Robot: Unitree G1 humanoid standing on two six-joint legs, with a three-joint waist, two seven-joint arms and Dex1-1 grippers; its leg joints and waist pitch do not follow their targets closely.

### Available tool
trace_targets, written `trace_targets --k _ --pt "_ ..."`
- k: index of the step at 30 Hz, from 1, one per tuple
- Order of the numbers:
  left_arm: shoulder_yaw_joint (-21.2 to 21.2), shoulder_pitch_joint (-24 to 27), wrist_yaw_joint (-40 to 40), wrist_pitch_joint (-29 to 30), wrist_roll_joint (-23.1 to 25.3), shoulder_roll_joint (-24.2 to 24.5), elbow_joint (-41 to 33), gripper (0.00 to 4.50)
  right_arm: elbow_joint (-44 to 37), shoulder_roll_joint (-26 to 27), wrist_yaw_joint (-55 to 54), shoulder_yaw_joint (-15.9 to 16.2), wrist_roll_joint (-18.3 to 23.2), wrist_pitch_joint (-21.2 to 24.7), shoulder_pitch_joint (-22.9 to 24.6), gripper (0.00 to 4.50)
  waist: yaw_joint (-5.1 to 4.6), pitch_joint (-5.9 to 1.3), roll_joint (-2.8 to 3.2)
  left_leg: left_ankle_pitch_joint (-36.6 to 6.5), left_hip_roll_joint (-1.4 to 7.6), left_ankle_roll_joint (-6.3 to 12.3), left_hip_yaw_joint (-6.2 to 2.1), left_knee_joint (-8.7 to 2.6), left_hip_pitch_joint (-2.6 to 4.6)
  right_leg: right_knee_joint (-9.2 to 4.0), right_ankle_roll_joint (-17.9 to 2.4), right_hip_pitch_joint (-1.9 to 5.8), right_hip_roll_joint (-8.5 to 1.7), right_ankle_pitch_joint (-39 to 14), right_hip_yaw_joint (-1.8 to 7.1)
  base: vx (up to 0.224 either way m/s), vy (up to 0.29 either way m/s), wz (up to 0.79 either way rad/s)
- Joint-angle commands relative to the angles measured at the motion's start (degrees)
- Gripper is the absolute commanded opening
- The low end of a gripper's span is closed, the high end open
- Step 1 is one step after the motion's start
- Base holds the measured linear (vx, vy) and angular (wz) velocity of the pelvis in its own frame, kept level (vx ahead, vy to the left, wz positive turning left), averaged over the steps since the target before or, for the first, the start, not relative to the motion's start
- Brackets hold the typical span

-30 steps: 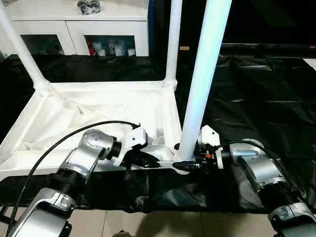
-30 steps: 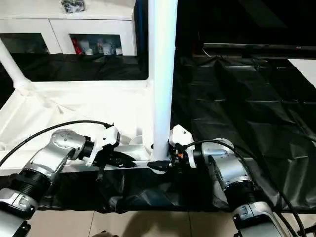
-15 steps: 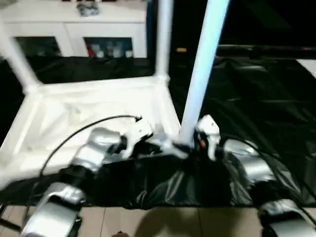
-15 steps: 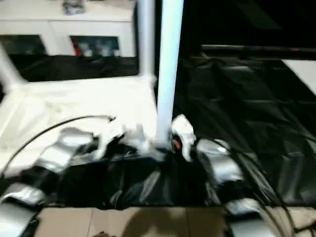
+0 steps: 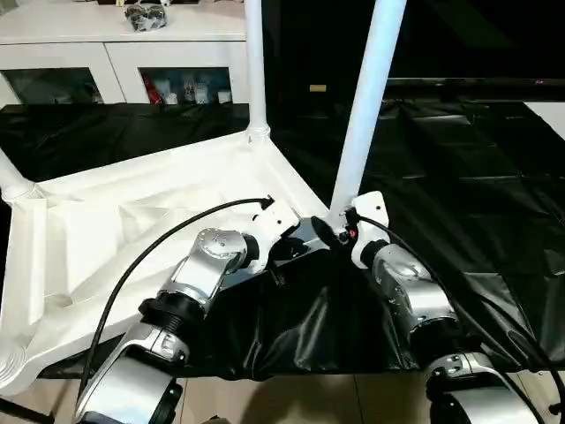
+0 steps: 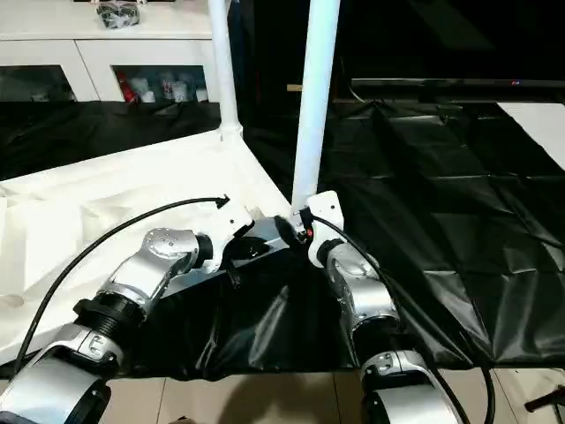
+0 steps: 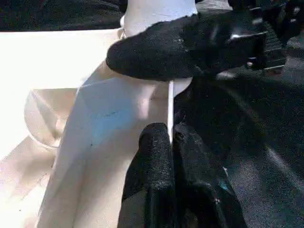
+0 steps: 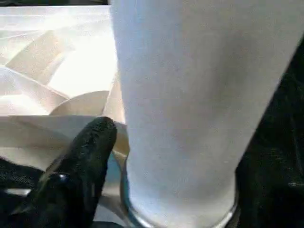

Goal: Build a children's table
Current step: Rotate leg to tighten

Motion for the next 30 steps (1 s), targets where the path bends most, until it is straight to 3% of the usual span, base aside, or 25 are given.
trace_targets --k 1,6,11,19,26,30 --pt "-1.61 0.24 -1.92 -2.56 -1.95 -1.63 -1.98 0.0 -1.44 1.91 8.9 6.64 0.45 0.7 1.09 4.0 -0.06 -3.1 -0.45 -15.95 1.31 2.39 -0.68 -3.74 0.04 -4.16 -9.99 2.45 -2.96 -17.65 2.18 0.0 0.0 0.0" --pt "-1.95 1.92 -10.03 -4.22 -3.54 1.58 -4.41 0.0 -4.54 -4.29 22.78 9.77 0.73 -2.61 3.18 4.0 0.32 -3.25 -0.74 -13.61 1.41 4.09 -0.48 -3.43 -0.17 -3.77 -10.86 2.82 -2.96 -15.21 2.17 0.0 0.0 0.0" --pt "-3.08 3.34 -18.52 -5.03 -5.74 4.9 -6.97 0.0 -9.2 -9.41 37.07 12.96 3.27 -1.22 5.48 4.0 0.67 -3.31 -0.68 -11.85 1.76 5.62 -0.27 -3.18 -0.26 -3.16 -12.77 2.78 -2.82 -11.83 2.12 0.0 0.0 0.0" --pt "-3.2 3.24 -24.03 -5.92 -5.6 7.98 -6.88 0.0 -11.68 -12.62 45.67 15.22 3.97 0.86 5.95 3.43 1.28 -2.97 -0.83 -15.29 1.94 3.4 -0.27 -3.59 0.26 -3.84 -11.08 2.34 -3.03 -19.03 2.29 0.0 0.0 0.0" --pt "-3.22 3.2 -25.66 -6.02 -5.67 8.79 -6.68 0.0 -13.7 -13.5 49.25 16.9 3.95 2.63 6.89 2.81 1.55 -3.1 -0.95 -13.89 1.89 3.49 -0.21 -3.46 0.19 -3.6 -11.21 2.4 -3.0 -17.25 2.34 0.0 0.0 0.0" --pt "-3.1 3.4 -25.51 -6.14 -5.64 8.77 -6.44 0.0 -14.33 -13.38 49.31 16.9 3.94 2.81 7.47 2.69 1.65 -3.14 -0.91 -13.18 1.87 3.7 -0.2 -3.41 0.1 -3.49 -11.44 2.45 -3.01 -16.23 2.32 0.0 0.0 0.0"
